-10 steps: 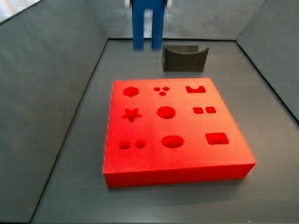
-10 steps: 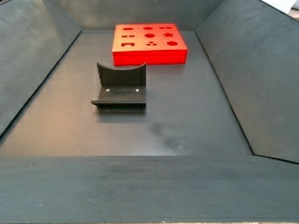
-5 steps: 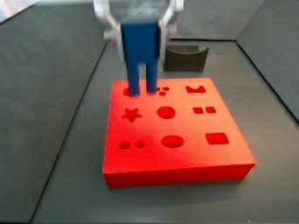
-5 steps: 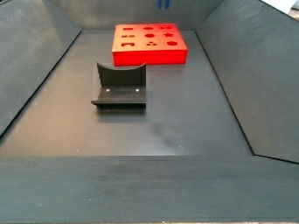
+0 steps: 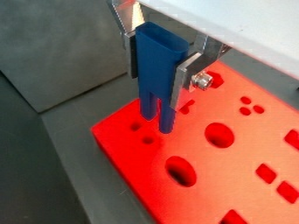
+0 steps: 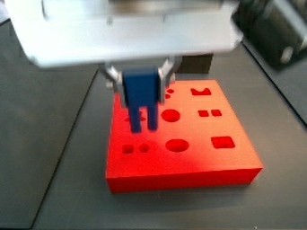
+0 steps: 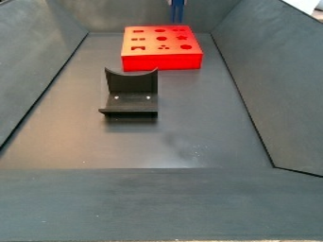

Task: Pick up the square-circle object. Move up. Rotate the square-circle object. Move to above the board. Insert the square-circle object.
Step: Insert the square-circle object.

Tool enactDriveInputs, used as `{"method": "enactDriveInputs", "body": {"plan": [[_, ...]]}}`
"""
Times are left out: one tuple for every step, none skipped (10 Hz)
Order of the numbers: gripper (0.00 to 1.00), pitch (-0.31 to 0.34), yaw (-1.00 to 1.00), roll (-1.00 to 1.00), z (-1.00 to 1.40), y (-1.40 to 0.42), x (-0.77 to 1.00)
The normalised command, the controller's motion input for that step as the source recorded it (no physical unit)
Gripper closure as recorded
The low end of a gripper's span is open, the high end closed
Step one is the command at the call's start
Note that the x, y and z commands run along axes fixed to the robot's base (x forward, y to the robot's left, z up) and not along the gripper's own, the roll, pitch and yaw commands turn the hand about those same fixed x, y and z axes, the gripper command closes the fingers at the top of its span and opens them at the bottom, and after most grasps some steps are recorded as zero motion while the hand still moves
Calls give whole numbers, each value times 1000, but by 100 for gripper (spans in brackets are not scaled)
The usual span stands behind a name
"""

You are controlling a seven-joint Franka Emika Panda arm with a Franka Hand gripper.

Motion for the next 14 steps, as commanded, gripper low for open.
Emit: {"method": "enactDriveInputs", "body": {"plan": [[100, -84, 103, 77, -337, -169, -123], [100, -84, 103, 59, -314, -160, -74], [100, -60, 54, 40, -280, -177, -17], [100, -36, 49, 43, -291, -180, 0], [100, -16, 0, 11, -280, -131, 29], [100, 51, 0, 0, -34, 0, 243], [100, 91, -11, 0, 0, 40, 169], [100, 67, 0, 4, 0, 63, 29], [100, 60, 0, 7, 0, 89, 0], [100, 24, 0, 13, -3, 43, -29], [100, 0, 0, 11, -43, 0, -163], [100, 0, 0, 3, -37, 17, -214], [100, 0, 0, 0, -37, 14, -183], [100, 3, -31, 0, -40, 34, -160]]}}
